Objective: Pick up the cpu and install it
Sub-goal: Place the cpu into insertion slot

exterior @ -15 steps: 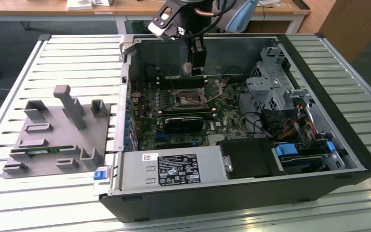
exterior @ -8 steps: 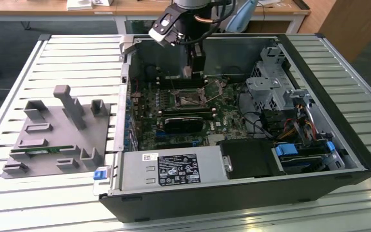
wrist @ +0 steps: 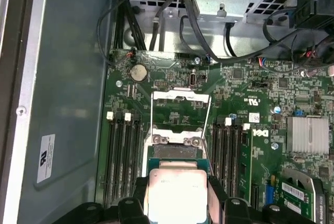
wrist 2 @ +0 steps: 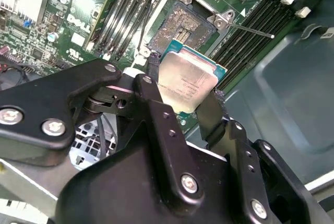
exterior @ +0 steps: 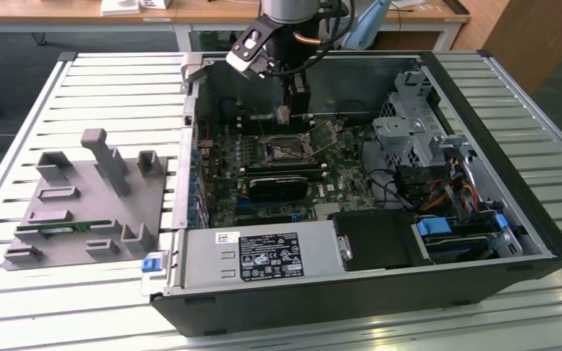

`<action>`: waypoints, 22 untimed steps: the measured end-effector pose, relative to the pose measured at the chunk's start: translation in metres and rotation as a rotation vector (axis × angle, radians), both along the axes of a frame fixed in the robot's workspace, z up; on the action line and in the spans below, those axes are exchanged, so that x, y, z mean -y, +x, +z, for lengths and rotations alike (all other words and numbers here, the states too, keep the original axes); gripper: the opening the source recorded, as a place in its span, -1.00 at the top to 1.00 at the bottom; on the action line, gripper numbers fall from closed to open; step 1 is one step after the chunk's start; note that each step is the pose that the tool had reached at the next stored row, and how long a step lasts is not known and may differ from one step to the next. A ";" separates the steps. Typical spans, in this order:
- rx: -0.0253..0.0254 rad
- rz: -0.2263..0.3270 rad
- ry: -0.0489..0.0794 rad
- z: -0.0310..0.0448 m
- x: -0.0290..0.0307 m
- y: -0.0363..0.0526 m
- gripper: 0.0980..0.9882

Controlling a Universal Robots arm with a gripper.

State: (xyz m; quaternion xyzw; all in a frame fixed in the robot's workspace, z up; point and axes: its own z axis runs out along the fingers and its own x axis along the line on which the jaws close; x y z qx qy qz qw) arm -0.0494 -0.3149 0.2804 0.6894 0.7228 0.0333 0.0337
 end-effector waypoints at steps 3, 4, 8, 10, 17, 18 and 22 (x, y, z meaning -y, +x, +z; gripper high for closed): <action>0.0002 0.000 0.000 -0.0018 0.0000 0.0000 0.02; 0.0002 0.000 0.000 -0.0036 0.0000 0.0000 0.02; 0.0001 0.000 0.000 -0.0107 0.0000 0.0000 0.02; 0.0001 0.000 0.000 -0.0143 -0.0002 0.0000 0.02; 0.0000 -0.003 0.000 -0.0263 -0.0002 0.0000 0.02; 0.0001 -0.003 0.000 -0.0281 -0.0003 0.0000 0.02; 0.0001 -0.003 0.000 -0.0343 -0.0003 -0.0001 0.02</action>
